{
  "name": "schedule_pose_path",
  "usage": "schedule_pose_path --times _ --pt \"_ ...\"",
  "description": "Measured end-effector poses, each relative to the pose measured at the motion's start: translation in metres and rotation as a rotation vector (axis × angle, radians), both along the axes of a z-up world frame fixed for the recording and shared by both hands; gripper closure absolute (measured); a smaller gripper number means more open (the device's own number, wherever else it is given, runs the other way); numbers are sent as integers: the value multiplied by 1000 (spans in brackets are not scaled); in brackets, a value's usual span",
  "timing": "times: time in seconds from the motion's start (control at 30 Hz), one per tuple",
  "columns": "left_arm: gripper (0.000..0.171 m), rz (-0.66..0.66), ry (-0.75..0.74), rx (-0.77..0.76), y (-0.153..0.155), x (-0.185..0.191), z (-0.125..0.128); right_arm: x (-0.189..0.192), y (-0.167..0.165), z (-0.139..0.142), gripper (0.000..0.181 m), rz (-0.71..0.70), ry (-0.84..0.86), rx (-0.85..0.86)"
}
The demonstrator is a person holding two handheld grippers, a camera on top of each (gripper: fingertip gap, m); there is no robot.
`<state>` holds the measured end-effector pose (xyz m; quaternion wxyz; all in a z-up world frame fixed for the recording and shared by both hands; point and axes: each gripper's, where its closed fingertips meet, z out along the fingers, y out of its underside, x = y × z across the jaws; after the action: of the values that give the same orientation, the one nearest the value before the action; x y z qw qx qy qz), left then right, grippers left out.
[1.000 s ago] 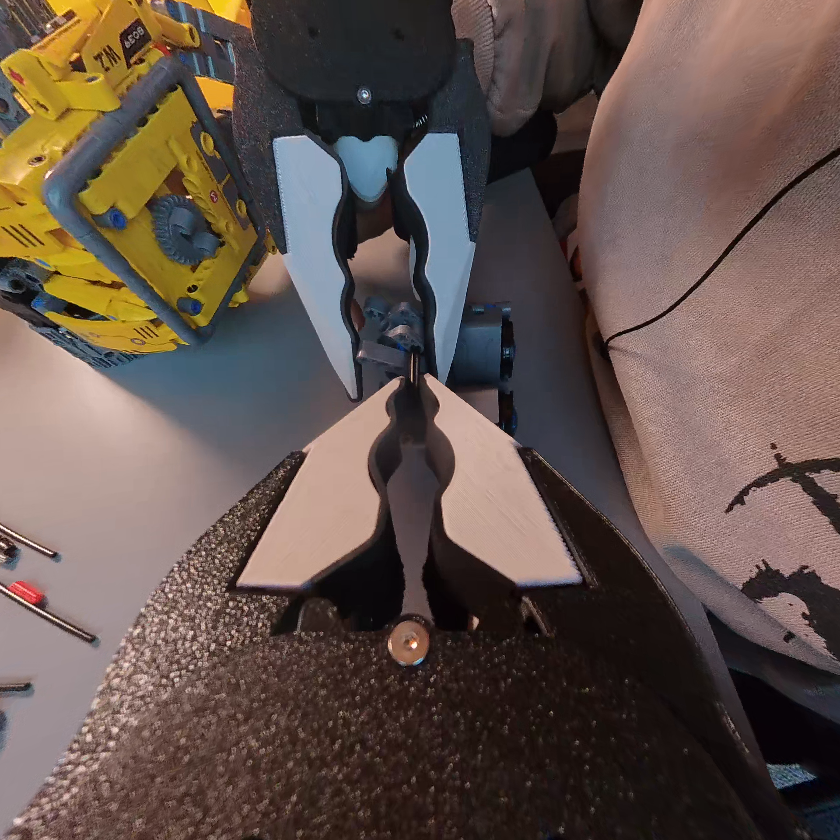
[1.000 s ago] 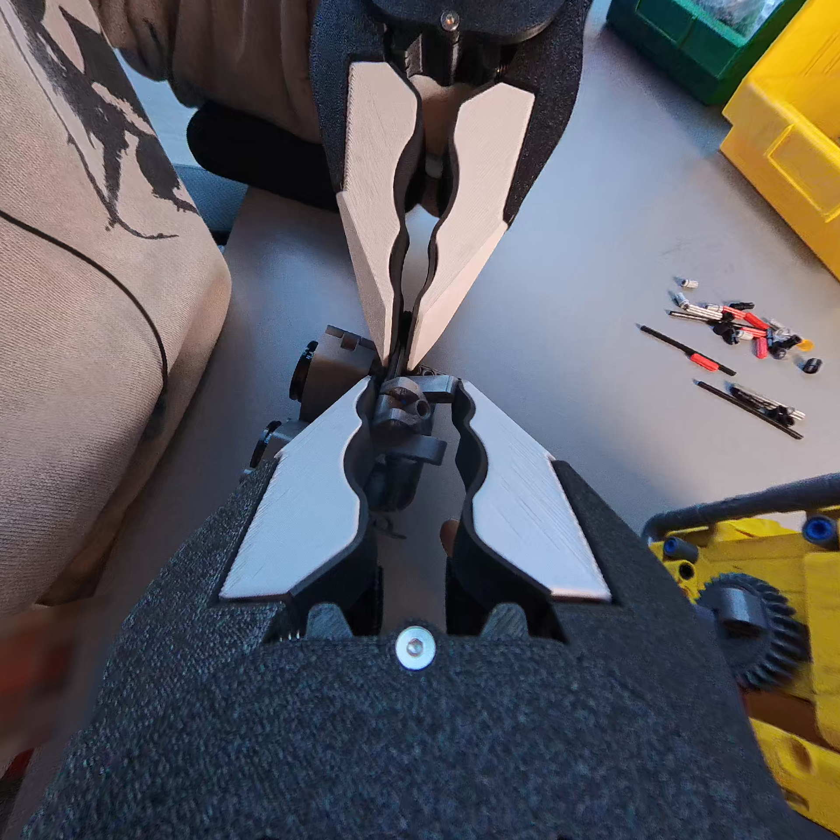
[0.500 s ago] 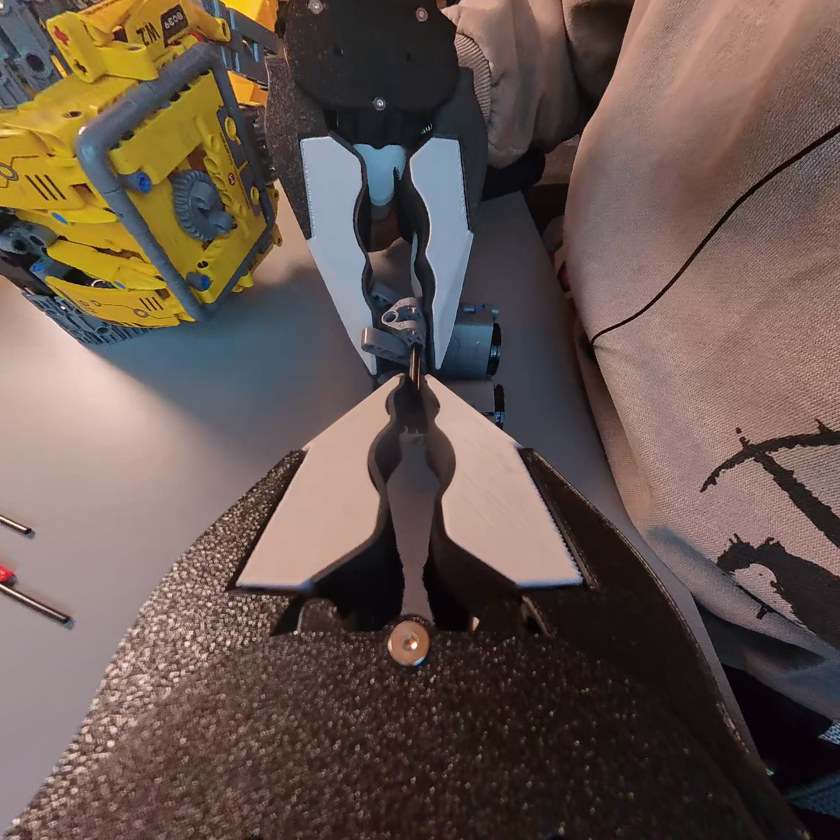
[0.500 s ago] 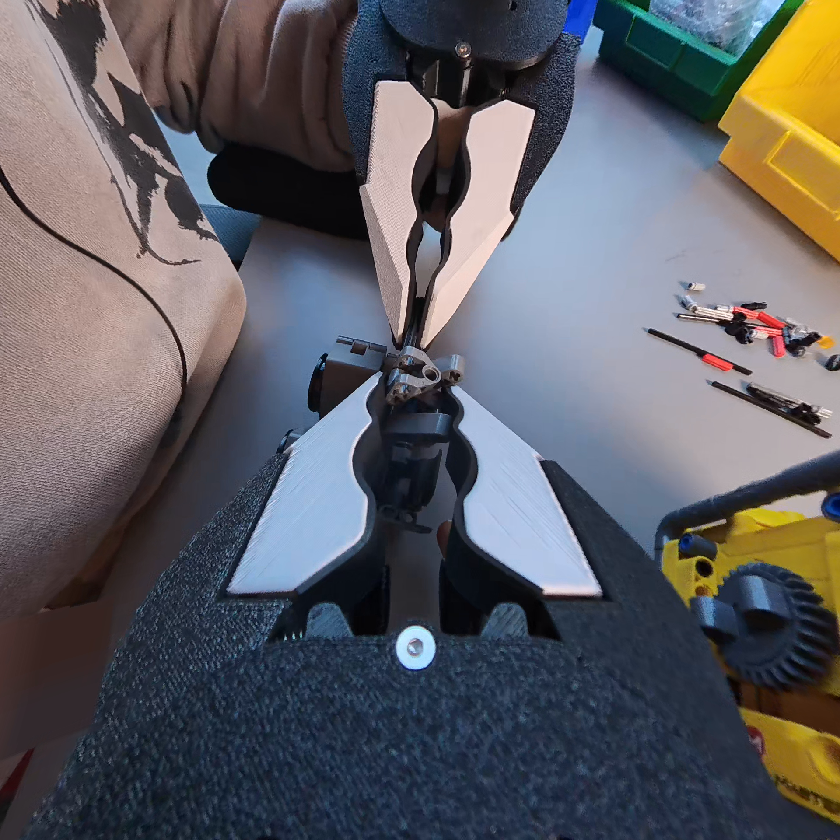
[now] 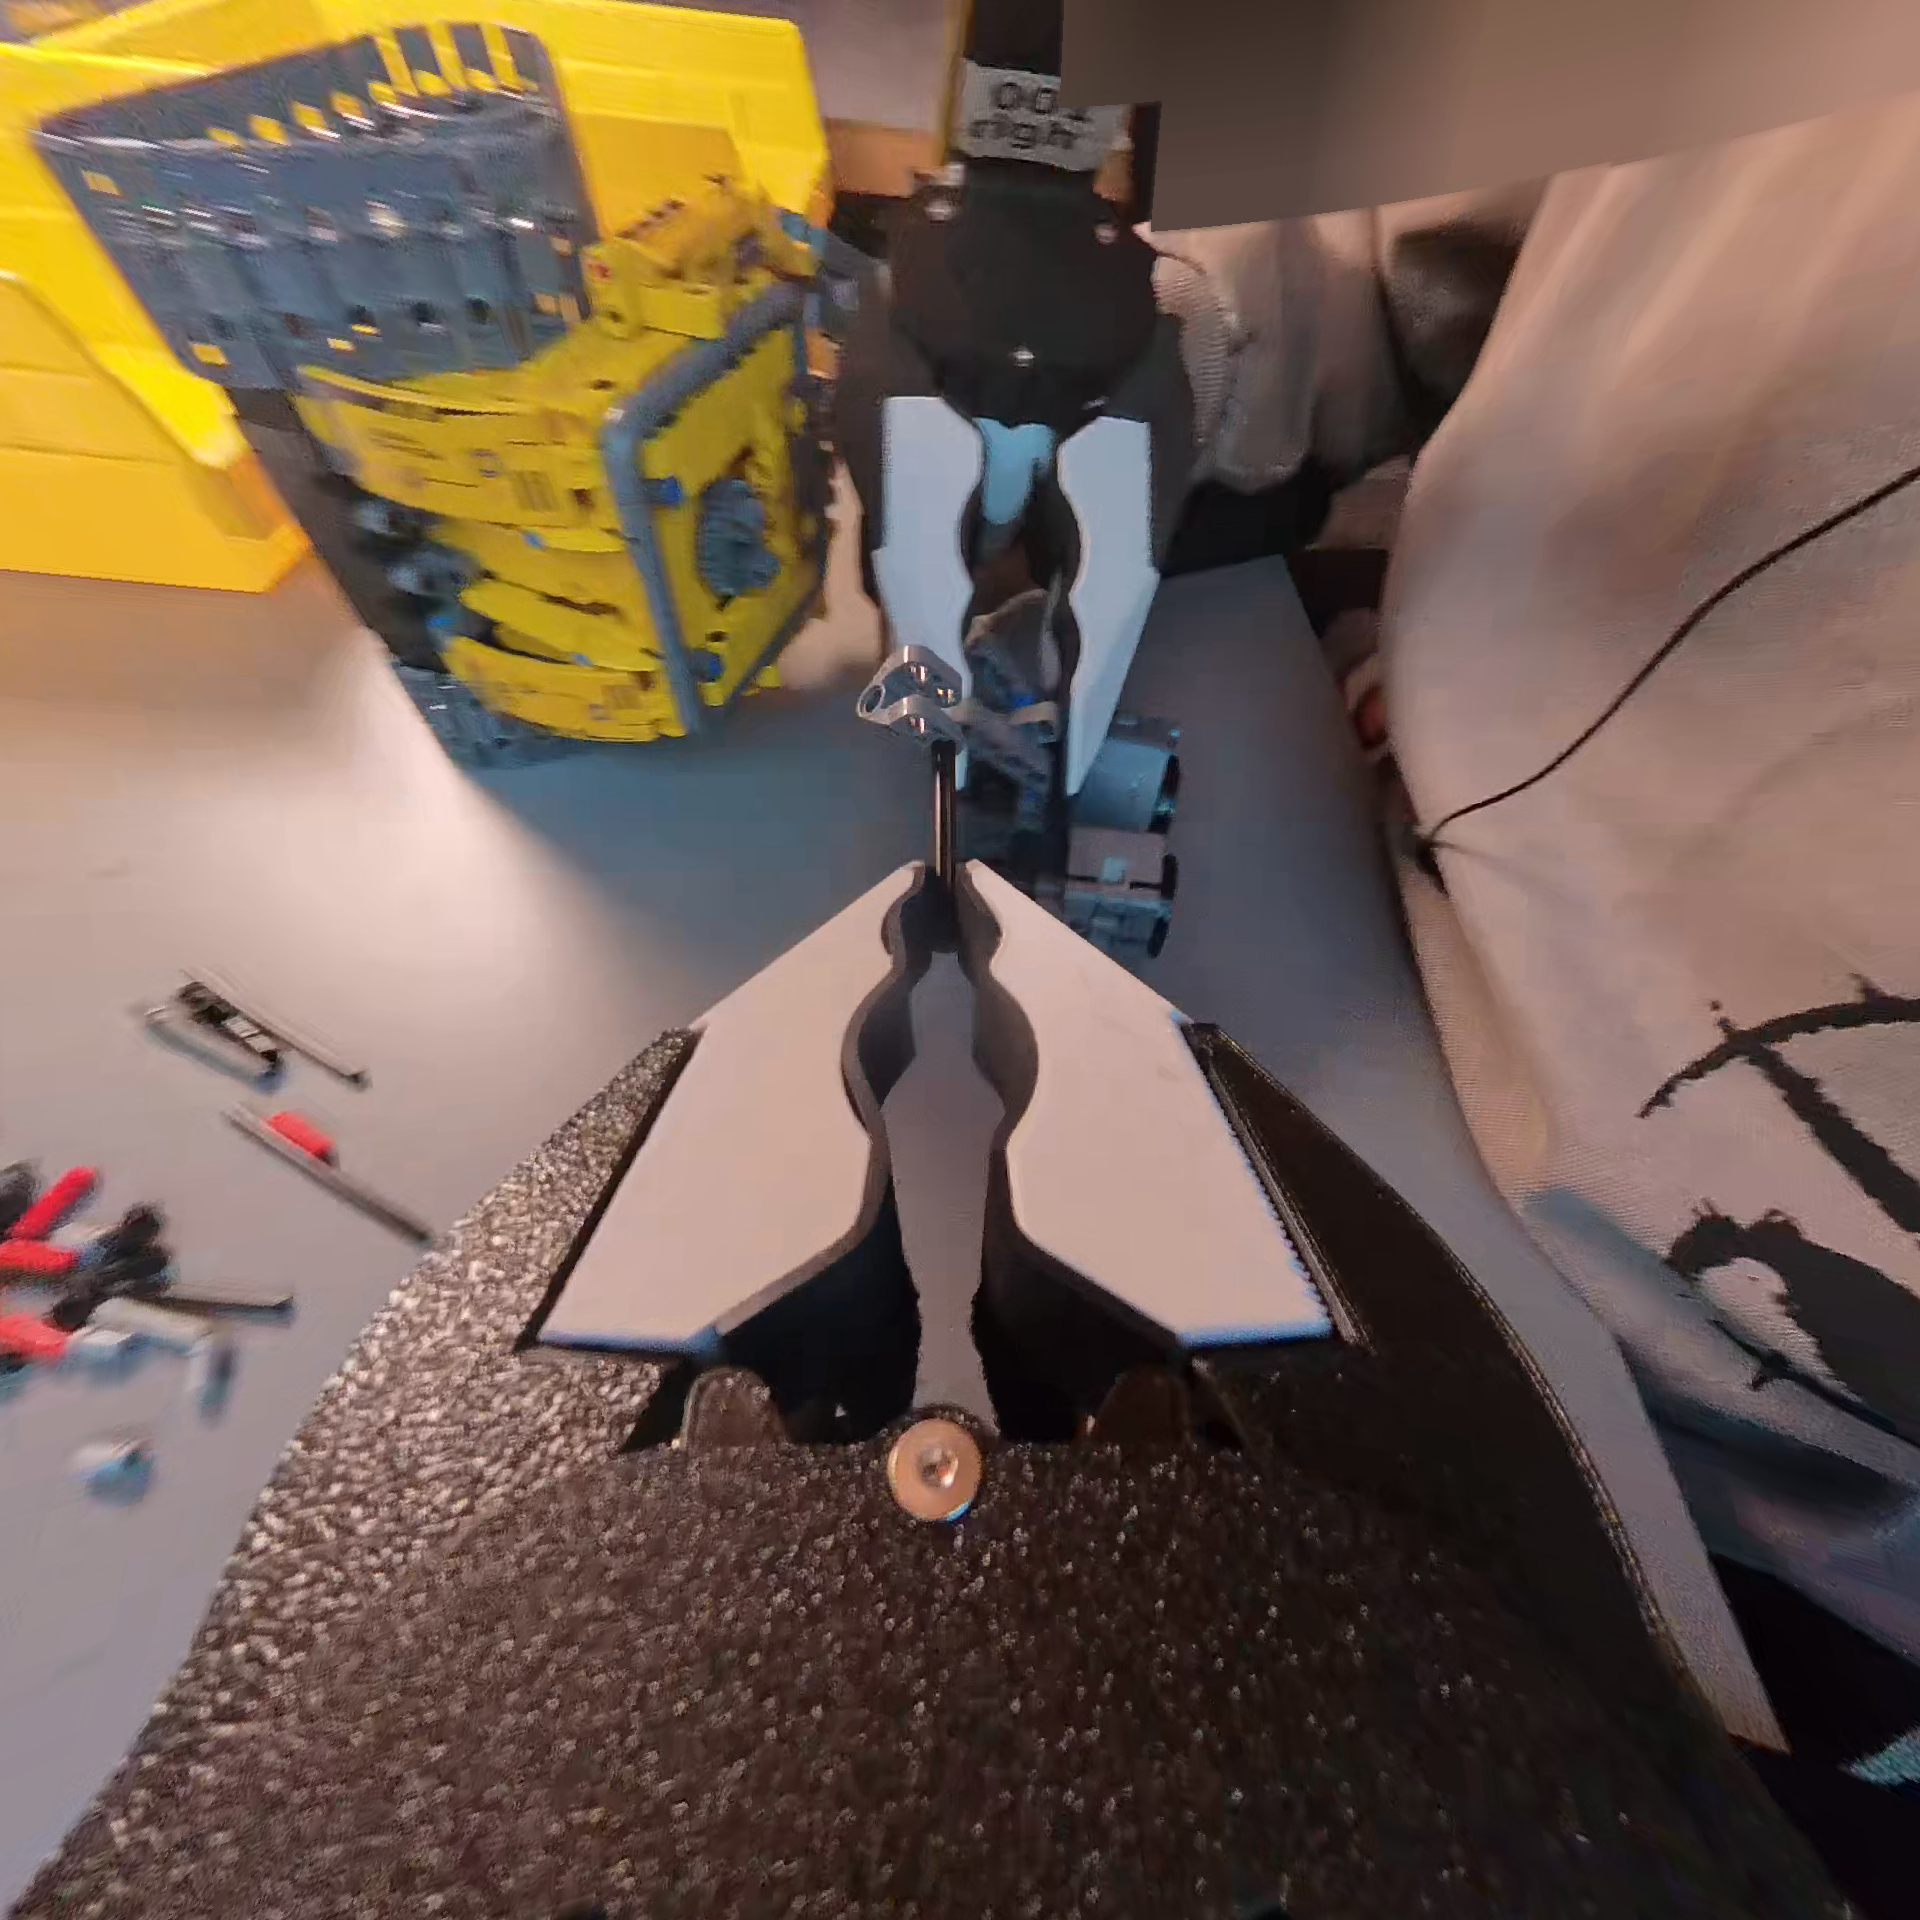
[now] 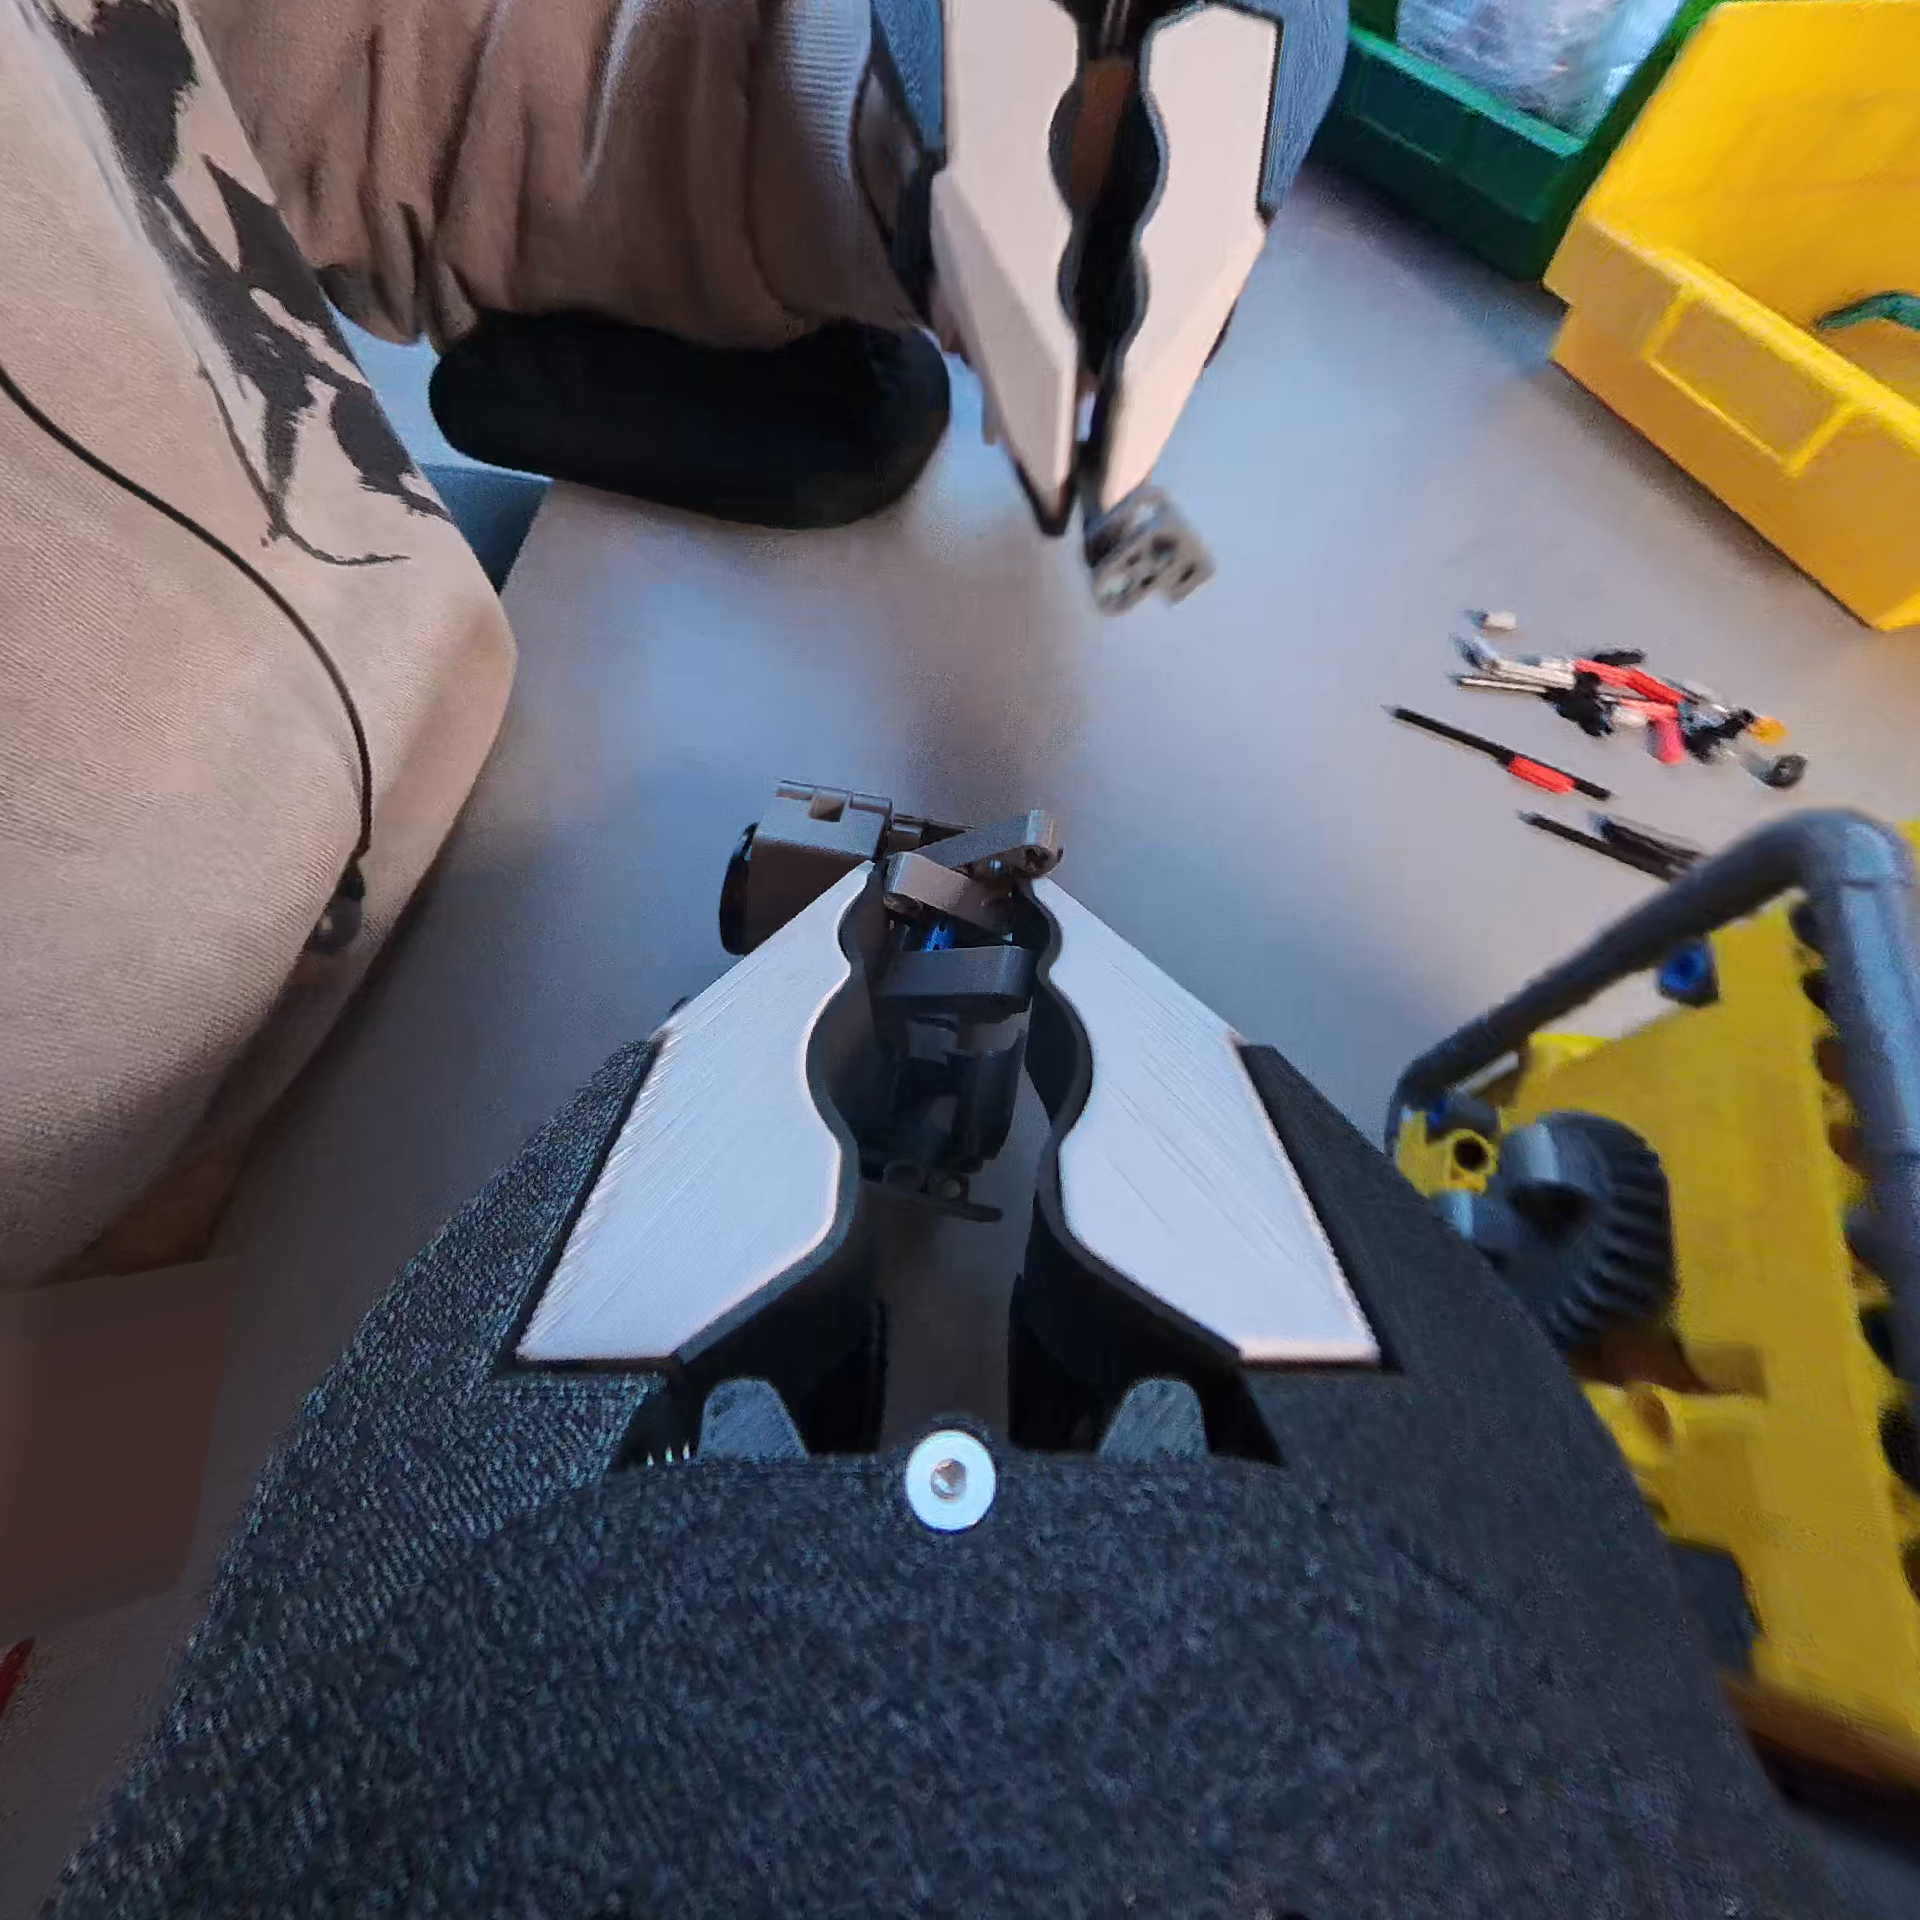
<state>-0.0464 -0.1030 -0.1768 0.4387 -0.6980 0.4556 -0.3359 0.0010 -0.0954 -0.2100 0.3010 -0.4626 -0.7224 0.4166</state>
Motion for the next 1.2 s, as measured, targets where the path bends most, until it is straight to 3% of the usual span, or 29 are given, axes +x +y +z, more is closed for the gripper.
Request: schedule_pose_path --times 0.23,0.43,0.5,0.6,0.67,0.97,1.0,1.07,1.2 --pt "169 15 37 4 1 0 -6 -5 8 3 151 -87 27 74" --pt "169 13 6 33 0 10 1 -6 10 30 112 -115 75 64" --pt "169 -18 -5 51 -5 19 7 -5 9 49 117 -109 122 66" --pt "169 -81 7 73 -14 34 12 -9 -4 52 130 -41 113 203" --pt "168 -112 30 79 -17 43 13 -10 -12 53 163 -6 138 324" --pt "170 -145 -32 92 -22 45 26 5 -16 59 167 -27 162 271" --pt "170 -79 -14 105 -13 25 26 18 3 61 167 -97 160 277" --pt "170 64 -172 97 -8 -32 51 49 28 72 167 -208 189 147" --pt "169 -18 -53 75 -7 -1 24 28 4 64 165 -135 190 247"
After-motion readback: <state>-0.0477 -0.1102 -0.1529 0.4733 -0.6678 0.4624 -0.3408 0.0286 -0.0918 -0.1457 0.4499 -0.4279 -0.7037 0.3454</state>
